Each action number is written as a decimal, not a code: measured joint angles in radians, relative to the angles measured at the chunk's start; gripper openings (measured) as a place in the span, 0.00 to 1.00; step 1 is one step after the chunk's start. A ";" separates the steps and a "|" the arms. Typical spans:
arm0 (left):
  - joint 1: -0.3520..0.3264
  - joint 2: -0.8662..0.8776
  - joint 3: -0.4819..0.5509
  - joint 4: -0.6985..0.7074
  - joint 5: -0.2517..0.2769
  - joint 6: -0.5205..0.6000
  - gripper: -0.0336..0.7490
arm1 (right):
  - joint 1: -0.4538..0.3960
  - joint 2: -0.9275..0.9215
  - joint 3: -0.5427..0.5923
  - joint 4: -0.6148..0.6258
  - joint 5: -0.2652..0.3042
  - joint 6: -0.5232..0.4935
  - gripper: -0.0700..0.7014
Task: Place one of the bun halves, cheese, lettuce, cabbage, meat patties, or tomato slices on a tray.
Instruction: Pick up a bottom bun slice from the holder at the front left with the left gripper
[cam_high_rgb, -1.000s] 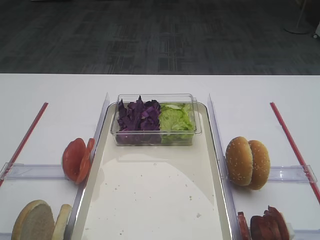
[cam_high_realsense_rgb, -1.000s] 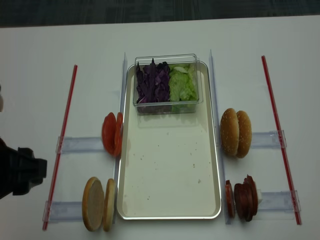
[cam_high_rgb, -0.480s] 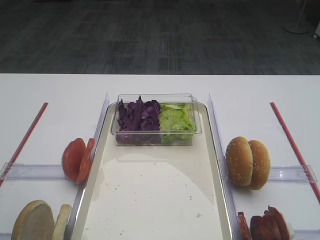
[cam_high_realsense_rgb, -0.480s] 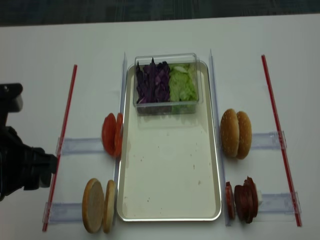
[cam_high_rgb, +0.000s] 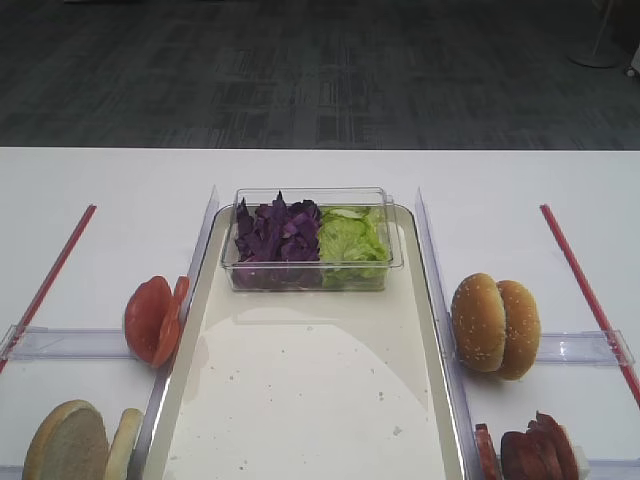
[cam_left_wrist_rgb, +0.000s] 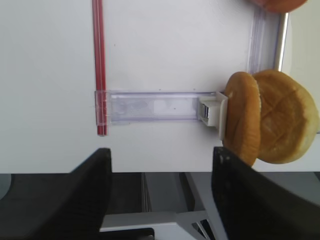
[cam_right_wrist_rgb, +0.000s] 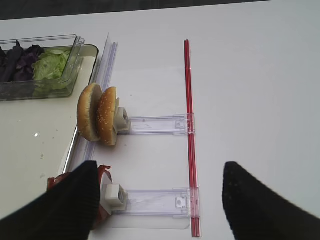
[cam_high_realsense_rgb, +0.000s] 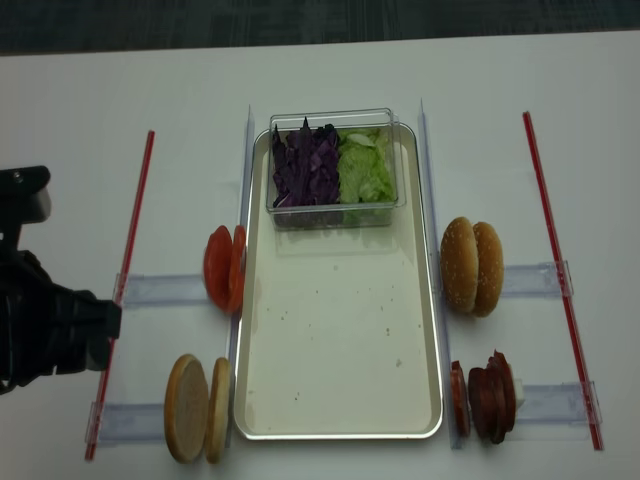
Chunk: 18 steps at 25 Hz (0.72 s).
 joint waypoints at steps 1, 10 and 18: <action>0.000 0.000 0.000 -0.009 0.000 -0.003 0.57 | 0.000 0.000 0.000 0.000 0.000 0.000 0.79; -0.002 0.000 0.000 -0.060 0.000 -0.003 0.57 | 0.000 0.000 0.000 0.000 0.000 0.000 0.79; -0.069 0.006 0.000 -0.113 0.000 0.019 0.57 | 0.000 0.000 0.000 0.000 0.002 0.000 0.79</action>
